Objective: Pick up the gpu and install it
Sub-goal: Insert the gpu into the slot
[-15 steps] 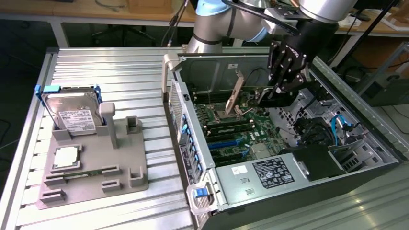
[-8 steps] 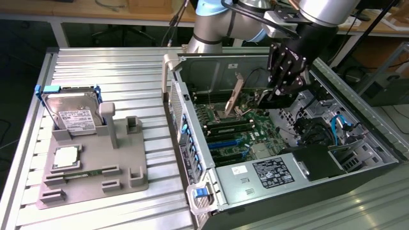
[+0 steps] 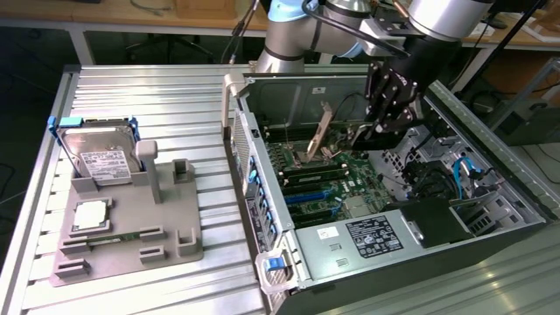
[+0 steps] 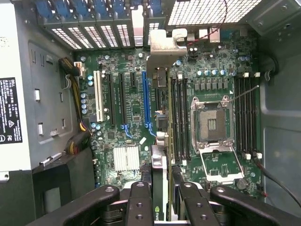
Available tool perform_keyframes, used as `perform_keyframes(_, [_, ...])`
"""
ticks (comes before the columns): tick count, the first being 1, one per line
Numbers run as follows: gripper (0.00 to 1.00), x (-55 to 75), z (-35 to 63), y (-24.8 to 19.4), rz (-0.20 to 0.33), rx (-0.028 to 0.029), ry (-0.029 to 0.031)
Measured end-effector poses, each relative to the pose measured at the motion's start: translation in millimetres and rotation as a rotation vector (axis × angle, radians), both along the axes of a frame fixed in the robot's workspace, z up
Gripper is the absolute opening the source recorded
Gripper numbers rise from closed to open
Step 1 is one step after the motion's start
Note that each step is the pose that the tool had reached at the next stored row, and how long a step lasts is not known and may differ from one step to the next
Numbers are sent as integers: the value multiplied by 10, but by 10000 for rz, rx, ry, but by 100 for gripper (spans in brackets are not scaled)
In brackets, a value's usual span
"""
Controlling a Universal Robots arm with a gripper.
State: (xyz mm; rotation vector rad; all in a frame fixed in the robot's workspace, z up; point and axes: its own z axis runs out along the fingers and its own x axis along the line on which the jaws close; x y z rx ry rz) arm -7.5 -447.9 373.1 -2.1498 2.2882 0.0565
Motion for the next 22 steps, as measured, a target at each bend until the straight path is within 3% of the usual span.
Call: perform_keyframes(22, [27, 0, -154, -1, 0, 54, 1])
